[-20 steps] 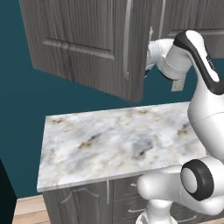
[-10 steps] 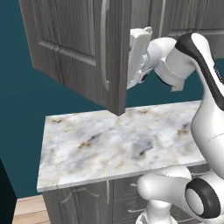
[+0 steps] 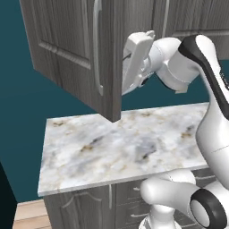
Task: Open the cabinet and move the ladle to the pot. Then close the cabinet.
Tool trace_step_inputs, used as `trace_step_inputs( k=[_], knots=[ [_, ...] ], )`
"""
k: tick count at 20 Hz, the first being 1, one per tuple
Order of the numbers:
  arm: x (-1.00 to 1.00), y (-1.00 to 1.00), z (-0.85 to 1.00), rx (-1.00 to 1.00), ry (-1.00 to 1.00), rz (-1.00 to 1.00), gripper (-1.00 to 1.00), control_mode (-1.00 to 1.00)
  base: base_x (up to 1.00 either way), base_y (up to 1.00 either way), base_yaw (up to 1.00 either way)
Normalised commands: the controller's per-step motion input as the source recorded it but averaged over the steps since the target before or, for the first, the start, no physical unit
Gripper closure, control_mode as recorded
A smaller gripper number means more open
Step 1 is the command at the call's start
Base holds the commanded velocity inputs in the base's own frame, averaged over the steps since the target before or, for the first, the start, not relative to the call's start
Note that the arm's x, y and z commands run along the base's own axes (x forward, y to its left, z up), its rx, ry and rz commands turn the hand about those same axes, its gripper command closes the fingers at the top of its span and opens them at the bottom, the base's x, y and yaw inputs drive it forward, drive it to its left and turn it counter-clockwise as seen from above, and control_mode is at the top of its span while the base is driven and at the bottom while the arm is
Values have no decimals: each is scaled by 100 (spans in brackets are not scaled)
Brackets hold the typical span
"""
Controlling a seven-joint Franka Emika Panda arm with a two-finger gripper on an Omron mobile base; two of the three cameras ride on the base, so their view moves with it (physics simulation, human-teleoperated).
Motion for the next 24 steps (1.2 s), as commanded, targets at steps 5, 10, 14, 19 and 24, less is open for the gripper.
trace_step_inputs(
  k=[5,10,14,19,24],
  knots=[
    [25,-56,0,-15,-28,-20,-100,-100,0,0,0],
    [23,-80,0,-21,-32,-30,-100,-100,0,0,0],
    [24,-66,0,-22,-33,-35,-100,-100,0,0,0],
    [44,-46,0,-19,-33,-41,-100,-100,0,0,0],
    [47,-40,0,-12,-29,-46,-100,-100,0,0,0]
  ],
)
